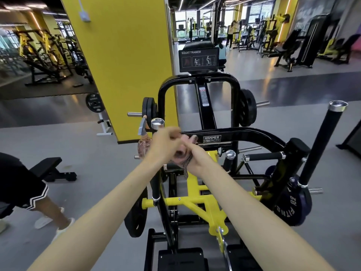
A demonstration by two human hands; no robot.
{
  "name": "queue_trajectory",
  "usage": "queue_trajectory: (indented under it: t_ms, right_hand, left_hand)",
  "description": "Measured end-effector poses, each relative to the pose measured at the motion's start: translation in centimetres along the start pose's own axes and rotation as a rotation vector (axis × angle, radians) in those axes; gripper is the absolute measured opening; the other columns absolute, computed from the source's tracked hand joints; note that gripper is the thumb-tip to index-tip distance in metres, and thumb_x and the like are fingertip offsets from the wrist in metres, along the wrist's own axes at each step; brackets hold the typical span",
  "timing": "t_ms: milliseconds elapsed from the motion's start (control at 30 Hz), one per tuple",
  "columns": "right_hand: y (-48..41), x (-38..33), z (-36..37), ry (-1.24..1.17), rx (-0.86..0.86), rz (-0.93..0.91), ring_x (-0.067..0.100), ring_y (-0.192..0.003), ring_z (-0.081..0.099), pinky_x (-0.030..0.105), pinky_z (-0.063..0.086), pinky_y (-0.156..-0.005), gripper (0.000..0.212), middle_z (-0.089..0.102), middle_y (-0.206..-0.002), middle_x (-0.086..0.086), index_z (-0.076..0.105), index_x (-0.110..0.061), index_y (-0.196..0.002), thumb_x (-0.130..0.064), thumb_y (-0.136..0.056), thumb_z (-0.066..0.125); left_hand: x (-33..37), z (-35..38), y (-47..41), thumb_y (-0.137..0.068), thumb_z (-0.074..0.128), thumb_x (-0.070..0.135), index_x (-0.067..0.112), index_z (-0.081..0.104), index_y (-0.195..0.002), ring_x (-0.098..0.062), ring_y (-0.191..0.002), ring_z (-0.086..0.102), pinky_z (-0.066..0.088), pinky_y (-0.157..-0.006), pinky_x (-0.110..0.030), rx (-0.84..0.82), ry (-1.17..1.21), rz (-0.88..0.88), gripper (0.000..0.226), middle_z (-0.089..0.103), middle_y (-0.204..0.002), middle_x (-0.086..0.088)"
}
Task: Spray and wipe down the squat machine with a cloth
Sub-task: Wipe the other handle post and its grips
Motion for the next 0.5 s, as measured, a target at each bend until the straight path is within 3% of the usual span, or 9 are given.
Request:
queue_trajectory:
  t_ms: [33,133,200,267,333,400,500]
  right_hand:
    - [-0.3,-0.1,0.1,0.064,0.053,-0.03,0.023,-0.075,0.068,0.031,0.054,-0.061,0.006,0.069,-0.091,0.011,0.062,-0.012,-0.096,-0.015,-0.092,0.059]
    - [-1.2,-0.9,0.9,0.185,0.165,-0.115,0.027,-0.09,0.066,0.037,0.056,-0.07,0.036,0.064,-0.11,0.015,0.05,-0.01,-0.124,-0.004,-0.089,0.058]
    - [-1.4,-1.5,2.8,0.236,0.151,-0.173,0.028,-0.097,0.065,0.044,0.055,-0.083,0.041,0.065,-0.113,0.012,0.051,-0.013,-0.126,-0.011,-0.087,0.064]
    - [-1.5,-2.3,4.5,0.232,0.13,-0.215,0.032,-0.097,0.067,0.051,0.054,-0.087,0.04,0.068,-0.109,0.013,0.057,-0.013,-0.12,-0.023,-0.083,0.071]
    - [-1.8,-2.8,5.6,0.21,0.123,-0.278,0.034,-0.095,0.068,0.052,0.055,-0.085,0.016,0.069,-0.106,0.017,0.064,-0.015,-0.104,-0.018,-0.089,0.064]
    - [-2.2,-2.7,5.9,0.26,0.13,-0.334,0.029,-0.094,0.068,0.046,0.056,-0.083,0.013,0.07,-0.106,0.015,0.065,-0.018,-0.1,-0.011,-0.093,0.056]
    - [-2.5,-2.0,5.5,0.369,0.136,-0.443,0.012,-0.086,0.066,0.03,0.055,-0.078,0.02,0.07,-0.104,0.006,0.065,-0.023,-0.1,-0.007,-0.095,0.053]
  left_hand:
    - [0.5,-1.4,-0.2,-0.087,0.056,0.002,0.016,0.066,-0.116,-0.013,-0.096,0.063,0.054,-0.087,-0.034,0.146,-0.02,0.073,0.034,0.068,-0.102,0.002]
    - [1.4,-4.9,-1.3,-0.093,0.048,0.006,0.015,0.065,-0.114,-0.016,-0.102,0.056,0.046,-0.083,-0.029,0.438,-0.214,0.21,0.029,0.06,-0.109,0.001]
    - [0.5,-5.6,-3.3,-0.098,0.045,0.018,0.015,0.059,-0.123,-0.018,-0.115,0.046,0.036,-0.085,-0.026,0.366,-0.34,0.177,0.029,0.051,-0.119,-0.002]
    - [-0.7,-5.0,-5.4,-0.099,0.042,0.03,0.014,0.057,-0.126,-0.021,-0.121,0.04,0.032,-0.09,-0.025,0.2,-0.331,0.129,0.034,0.049,-0.124,-0.006]
    - [-1.3,-4.2,-6.4,-0.096,0.035,0.045,0.014,0.061,-0.117,-0.025,-0.117,0.044,0.036,-0.091,-0.032,0.123,-0.319,0.111,0.045,0.054,-0.118,-0.01]
    - [-2.3,-3.6,-7.3,-0.087,0.024,0.059,0.018,0.062,-0.105,-0.03,-0.107,0.05,0.041,-0.088,-0.042,0.136,-0.285,0.079,0.059,0.06,-0.105,-0.01]
    - [-2.6,-3.1,-7.6,-0.089,0.021,0.054,0.021,0.06,-0.105,-0.028,-0.102,0.053,0.043,-0.093,-0.049,0.13,-0.215,0.042,0.054,0.06,-0.102,-0.007]
Point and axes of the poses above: each hand's wrist, its own y-axis away from the middle knuckle, its own z-axis out of the palm, x = y × z, the point moved 3 cm from there along -y, towards the middle knuckle
